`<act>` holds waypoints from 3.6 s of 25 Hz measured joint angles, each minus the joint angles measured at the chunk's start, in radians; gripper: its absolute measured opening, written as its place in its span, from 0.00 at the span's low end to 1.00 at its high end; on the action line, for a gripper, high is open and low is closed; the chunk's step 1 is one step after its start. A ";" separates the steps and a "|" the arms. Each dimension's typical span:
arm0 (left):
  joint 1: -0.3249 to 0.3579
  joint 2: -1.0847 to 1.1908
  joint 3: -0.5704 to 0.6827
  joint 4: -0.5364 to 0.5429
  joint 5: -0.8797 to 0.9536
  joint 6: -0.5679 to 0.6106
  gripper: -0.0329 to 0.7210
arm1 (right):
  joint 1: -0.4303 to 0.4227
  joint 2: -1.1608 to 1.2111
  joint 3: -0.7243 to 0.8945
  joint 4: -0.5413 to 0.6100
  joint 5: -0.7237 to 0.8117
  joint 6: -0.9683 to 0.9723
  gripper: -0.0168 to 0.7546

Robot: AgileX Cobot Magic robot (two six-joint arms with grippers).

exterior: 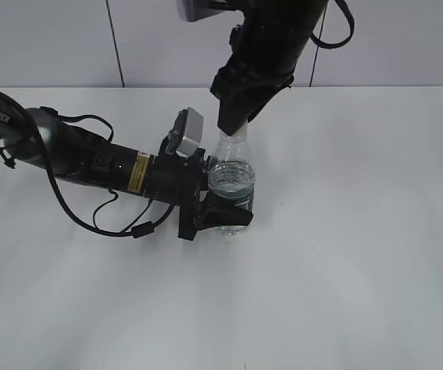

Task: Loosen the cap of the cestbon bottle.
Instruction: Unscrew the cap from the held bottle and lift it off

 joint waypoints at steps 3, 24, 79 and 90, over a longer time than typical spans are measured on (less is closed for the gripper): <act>0.000 0.000 0.000 0.001 0.000 0.002 0.59 | 0.000 0.000 -0.001 0.000 0.000 -0.110 0.40; 0.000 0.000 0.000 0.007 0.000 0.007 0.59 | 0.000 0.000 -0.005 0.000 0.001 -0.751 0.40; 0.001 0.000 0.000 0.013 -0.006 0.002 0.59 | 0.001 -0.001 -0.042 0.002 0.000 -0.881 0.55; 0.001 0.000 0.000 0.013 -0.006 0.002 0.59 | 0.001 -0.001 -0.213 -0.064 0.000 -0.315 0.55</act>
